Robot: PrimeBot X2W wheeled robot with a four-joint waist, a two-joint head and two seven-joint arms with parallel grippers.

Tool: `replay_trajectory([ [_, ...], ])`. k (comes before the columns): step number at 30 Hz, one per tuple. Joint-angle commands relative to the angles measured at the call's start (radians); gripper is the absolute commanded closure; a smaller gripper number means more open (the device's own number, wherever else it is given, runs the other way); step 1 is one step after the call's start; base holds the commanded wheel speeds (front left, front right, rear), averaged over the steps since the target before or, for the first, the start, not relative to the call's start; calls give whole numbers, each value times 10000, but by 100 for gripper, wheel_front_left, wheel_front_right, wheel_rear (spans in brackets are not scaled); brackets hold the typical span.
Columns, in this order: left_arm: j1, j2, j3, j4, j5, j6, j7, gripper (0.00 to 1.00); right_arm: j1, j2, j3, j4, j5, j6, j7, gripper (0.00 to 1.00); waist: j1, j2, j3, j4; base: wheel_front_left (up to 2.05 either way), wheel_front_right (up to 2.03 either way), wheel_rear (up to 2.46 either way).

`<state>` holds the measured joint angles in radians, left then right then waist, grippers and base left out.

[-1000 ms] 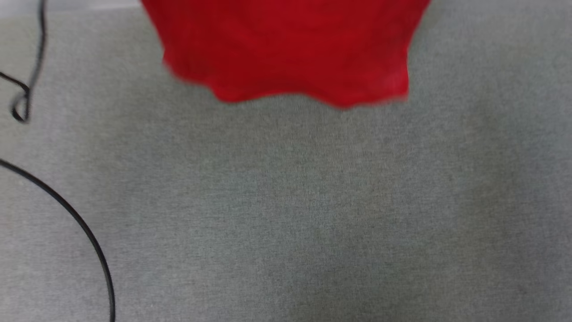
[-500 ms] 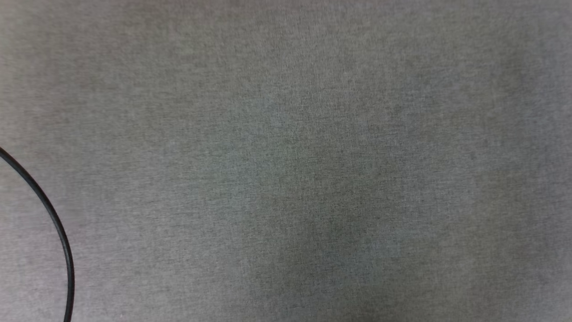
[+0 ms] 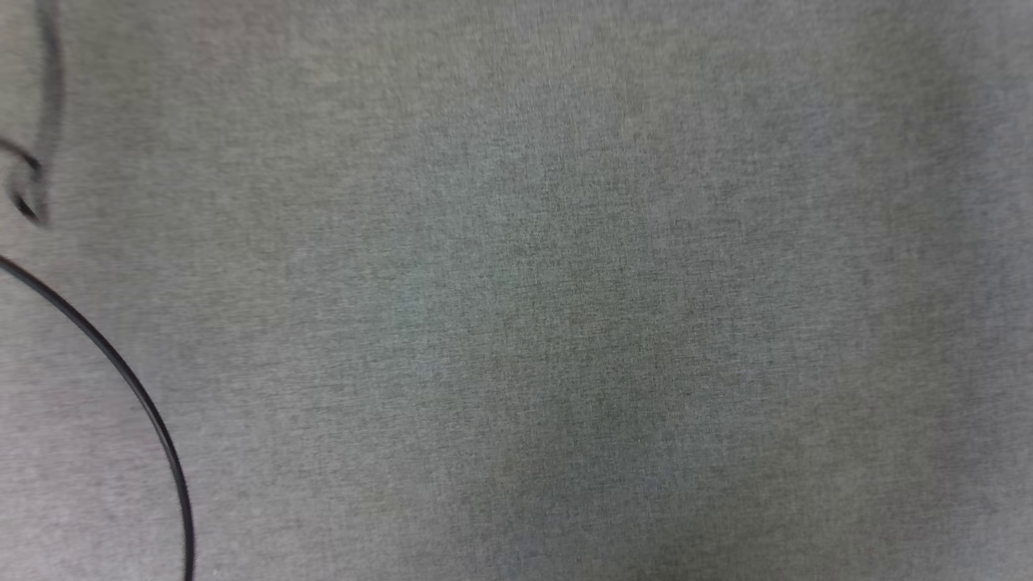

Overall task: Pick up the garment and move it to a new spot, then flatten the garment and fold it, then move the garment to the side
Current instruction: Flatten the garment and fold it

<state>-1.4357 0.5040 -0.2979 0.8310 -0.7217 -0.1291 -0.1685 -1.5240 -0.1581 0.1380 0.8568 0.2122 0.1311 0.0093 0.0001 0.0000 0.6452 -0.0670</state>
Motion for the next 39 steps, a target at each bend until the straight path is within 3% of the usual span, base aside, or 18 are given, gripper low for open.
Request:
replay_trajectory([
  [1, 738, 20, -130, -27, -298, -18, -226, 100, 676, -171, 120, 96, 229, -7, -217, 100, -1, 0, -379, 109, 0, 0, 0],
  [10, 4247, 82, -359, -570, -1283, -22, -850, 100, 4343, -402, 630, -342, 1078, -7, -779, 100, -1, 0, -2027, 230, 0, 0, 0],
  [18, 8085, -147, 391, -2107, -1272, 216, -988, 100, 8139, -777, 348, -1935, 1449, -10, -629, 100, -1, 0, -3647, 356, 0, 0, 0],
  [27, 12023, -676, 892, -4620, -682, 1184, -986, 100, 12303, -713, -757, -4896, 1012, -10, 775, 100, -1, 0, -4978, 617, 0, 0, 0],
  [39, 16231, -203, 937, -7477, -481, 2859, -381, 100, 17086, 269, -1938, -8386, 132, -11, 2910, 100, -1, 0, -5933, 744, 0, 0, 0],
])
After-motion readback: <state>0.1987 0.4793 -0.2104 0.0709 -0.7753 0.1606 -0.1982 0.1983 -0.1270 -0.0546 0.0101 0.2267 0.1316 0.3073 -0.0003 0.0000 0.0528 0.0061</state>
